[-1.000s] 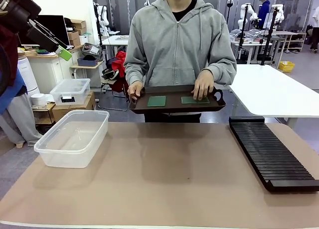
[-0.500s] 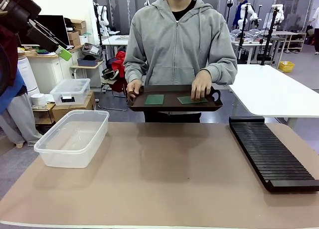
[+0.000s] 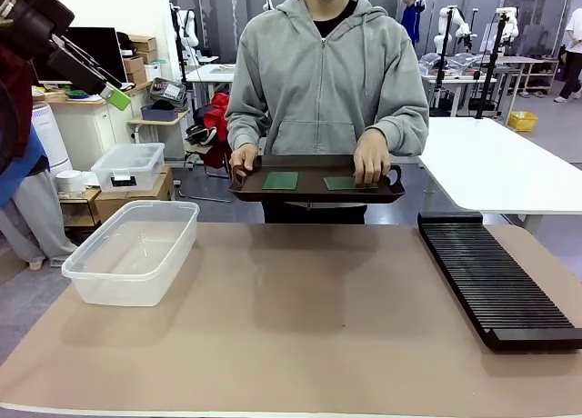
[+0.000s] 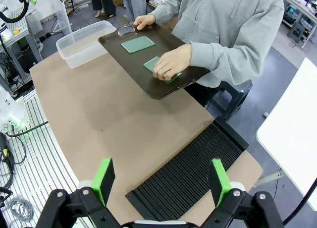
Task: Sort PCBs into racks and boxes based on the side picked up.
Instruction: Pick up the Blank PCB handed by the Human.
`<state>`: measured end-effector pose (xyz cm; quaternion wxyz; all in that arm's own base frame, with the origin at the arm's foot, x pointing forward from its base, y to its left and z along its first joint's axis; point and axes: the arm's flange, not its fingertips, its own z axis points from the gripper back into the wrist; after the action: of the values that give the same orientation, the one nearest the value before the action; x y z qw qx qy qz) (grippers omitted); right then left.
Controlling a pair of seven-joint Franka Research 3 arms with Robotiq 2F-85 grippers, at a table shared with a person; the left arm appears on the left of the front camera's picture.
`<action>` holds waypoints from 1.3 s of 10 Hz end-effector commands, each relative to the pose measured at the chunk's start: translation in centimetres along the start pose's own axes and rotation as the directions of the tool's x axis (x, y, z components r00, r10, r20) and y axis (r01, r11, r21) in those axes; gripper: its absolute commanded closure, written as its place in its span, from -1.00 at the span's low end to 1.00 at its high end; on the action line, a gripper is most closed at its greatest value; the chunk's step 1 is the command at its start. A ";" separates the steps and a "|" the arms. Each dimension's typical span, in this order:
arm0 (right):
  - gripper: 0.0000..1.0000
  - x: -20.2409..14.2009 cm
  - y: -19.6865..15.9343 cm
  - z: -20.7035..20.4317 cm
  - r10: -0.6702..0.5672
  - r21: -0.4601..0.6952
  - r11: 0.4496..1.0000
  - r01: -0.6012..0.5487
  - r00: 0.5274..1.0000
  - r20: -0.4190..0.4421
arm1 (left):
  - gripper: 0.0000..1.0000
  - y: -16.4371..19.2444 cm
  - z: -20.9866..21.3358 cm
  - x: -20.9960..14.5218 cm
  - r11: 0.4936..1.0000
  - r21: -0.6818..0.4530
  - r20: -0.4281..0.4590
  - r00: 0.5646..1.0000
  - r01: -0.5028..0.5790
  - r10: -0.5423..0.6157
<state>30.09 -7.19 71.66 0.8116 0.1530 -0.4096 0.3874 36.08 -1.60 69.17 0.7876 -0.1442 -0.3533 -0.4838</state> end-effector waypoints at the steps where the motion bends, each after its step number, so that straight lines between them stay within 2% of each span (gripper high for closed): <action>1: -1.00 0.0 0.2 0.0 0.005 0.010 1.000 -0.005 1.000 0.010 | -1.00 0.0 -0.1 -0.1 1.000 0.007 0.001 1.000 0.001 -0.001; 13: -1.00 0.0 0.2 0.0 0.005 0.010 1.000 -0.005 1.000 0.010 | -1.00 0.0 -0.1 -0.1 1.000 0.007 0.001 1.000 0.001 -0.001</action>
<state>30.08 -7.19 71.66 0.8116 0.1530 -0.4096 0.3874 36.08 -1.57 69.18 0.7879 -0.1438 -0.3533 -0.4834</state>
